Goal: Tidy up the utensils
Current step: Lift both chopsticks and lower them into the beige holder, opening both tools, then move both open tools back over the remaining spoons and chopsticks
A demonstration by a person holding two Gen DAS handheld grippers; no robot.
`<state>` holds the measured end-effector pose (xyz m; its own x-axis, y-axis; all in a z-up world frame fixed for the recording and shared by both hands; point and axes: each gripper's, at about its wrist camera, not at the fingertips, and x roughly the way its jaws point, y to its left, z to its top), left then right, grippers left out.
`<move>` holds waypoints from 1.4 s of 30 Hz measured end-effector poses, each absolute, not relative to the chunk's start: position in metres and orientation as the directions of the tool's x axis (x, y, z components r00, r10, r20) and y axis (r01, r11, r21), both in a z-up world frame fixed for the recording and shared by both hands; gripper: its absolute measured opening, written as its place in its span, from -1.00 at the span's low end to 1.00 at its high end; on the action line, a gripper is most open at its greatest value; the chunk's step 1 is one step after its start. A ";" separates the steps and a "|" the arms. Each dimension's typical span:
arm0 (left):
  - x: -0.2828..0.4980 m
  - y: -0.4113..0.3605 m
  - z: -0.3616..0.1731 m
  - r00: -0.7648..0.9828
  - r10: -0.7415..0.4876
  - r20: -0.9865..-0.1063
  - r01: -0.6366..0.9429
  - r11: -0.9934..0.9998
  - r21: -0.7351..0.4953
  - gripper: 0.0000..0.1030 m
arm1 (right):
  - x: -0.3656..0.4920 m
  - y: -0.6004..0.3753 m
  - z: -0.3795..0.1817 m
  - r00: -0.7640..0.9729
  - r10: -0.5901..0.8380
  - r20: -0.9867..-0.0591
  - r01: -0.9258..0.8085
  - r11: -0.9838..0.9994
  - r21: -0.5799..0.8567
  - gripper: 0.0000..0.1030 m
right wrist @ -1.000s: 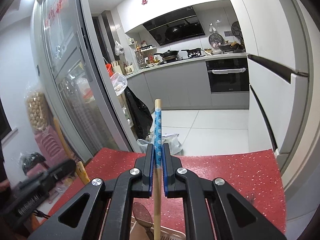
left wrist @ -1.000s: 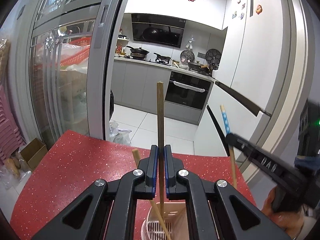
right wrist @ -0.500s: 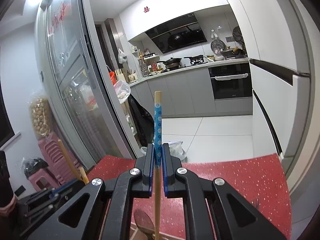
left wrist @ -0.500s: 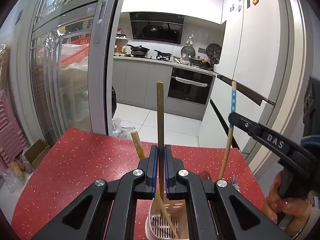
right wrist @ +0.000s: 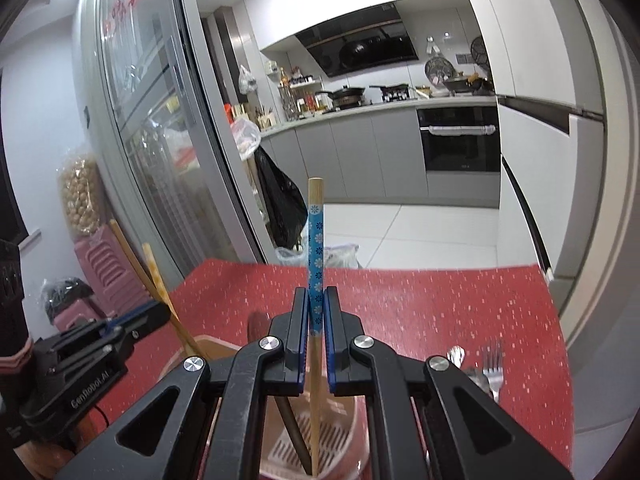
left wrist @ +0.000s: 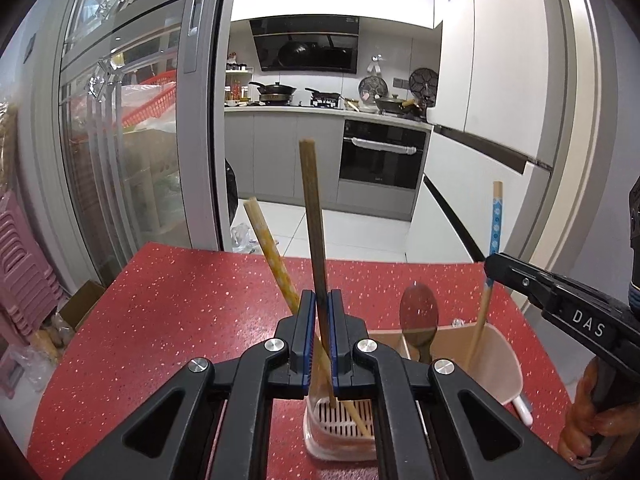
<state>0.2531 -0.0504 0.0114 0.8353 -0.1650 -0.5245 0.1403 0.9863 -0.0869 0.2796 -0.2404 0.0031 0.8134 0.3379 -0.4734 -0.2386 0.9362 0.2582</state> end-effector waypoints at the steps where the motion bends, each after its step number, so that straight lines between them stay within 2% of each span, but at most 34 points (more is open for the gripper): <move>1: 0.253 -0.050 0.010 0.832 -0.160 -0.531 0.136 0.987 -0.084 -0.42 | 0.279 -0.242 0.001 0.808 0.337 -0.484 -0.234 0.936 0.261 -0.84; 8: 0.255 -0.038 -0.004 0.796 -0.121 -0.593 0.082 0.992 -0.093 -0.42 | 0.276 -0.251 -0.003 0.770 0.350 -0.534 -0.223 0.931 0.289 -0.84; 19: 0.228 -0.024 -0.007 0.778 -0.099 -0.620 0.052 0.994 -0.093 -0.42 | 0.258 -0.253 -0.006 0.721 0.379 -0.581 -0.213 0.918 0.335 -0.82; 22: 0.215 -0.021 -0.009 0.767 -0.102 -0.634 0.055 0.994 -0.093 -0.42 | 0.244 -0.253 -0.003 0.713 0.389 -0.583 -0.215 0.913 0.347 -0.62; 24: 0.205 -0.019 -0.013 0.759 -0.104 -0.643 0.057 0.994 -0.094 -0.42 | 0.233 -0.252 -0.002 0.710 0.390 -0.586 -0.215 0.913 0.347 -0.18; 34: 0.153 0.003 -0.042 0.694 -0.132 -0.707 0.038 0.988 -0.147 -0.41 | 0.180 -0.238 -0.016 0.645 0.398 -0.652 -0.204 0.912 0.356 0.15; 35: 0.149 0.006 -0.046 0.688 -0.131 -0.714 0.034 0.988 -0.148 -0.21 | 0.177 -0.237 -0.019 0.637 0.401 -0.659 -0.202 0.911 0.359 0.20; 36: 0.146 0.008 -0.049 0.680 -0.128 -0.722 0.029 0.989 -0.147 0.25 | 0.172 -0.236 -0.023 0.626 0.401 -0.669 -0.198 0.911 0.362 0.24; 37: 0.142 0.010 -0.053 0.670 -0.113 -0.734 0.013 0.990 -0.141 1.00 | 0.168 -0.236 -0.026 0.619 0.400 -0.676 -0.194 0.912 0.362 0.25; 40: 0.132 0.016 -0.062 0.680 -0.088 -0.728 -0.008 0.992 -0.127 1.00 | 0.156 -0.235 -0.038 0.593 0.402 -0.698 -0.179 0.911 0.372 0.46; 41: 0.130 0.017 -0.064 0.676 -0.086 -0.732 -0.010 0.992 -0.126 1.00 | 0.154 -0.235 -0.040 0.586 0.404 -0.703 -0.176 0.910 0.376 0.60; 42: 0.128 0.018 -0.068 0.674 -0.081 -0.734 -0.012 0.993 -0.120 1.00 | 0.151 -0.235 -0.044 0.574 0.405 -0.712 -0.169 0.909 0.381 0.62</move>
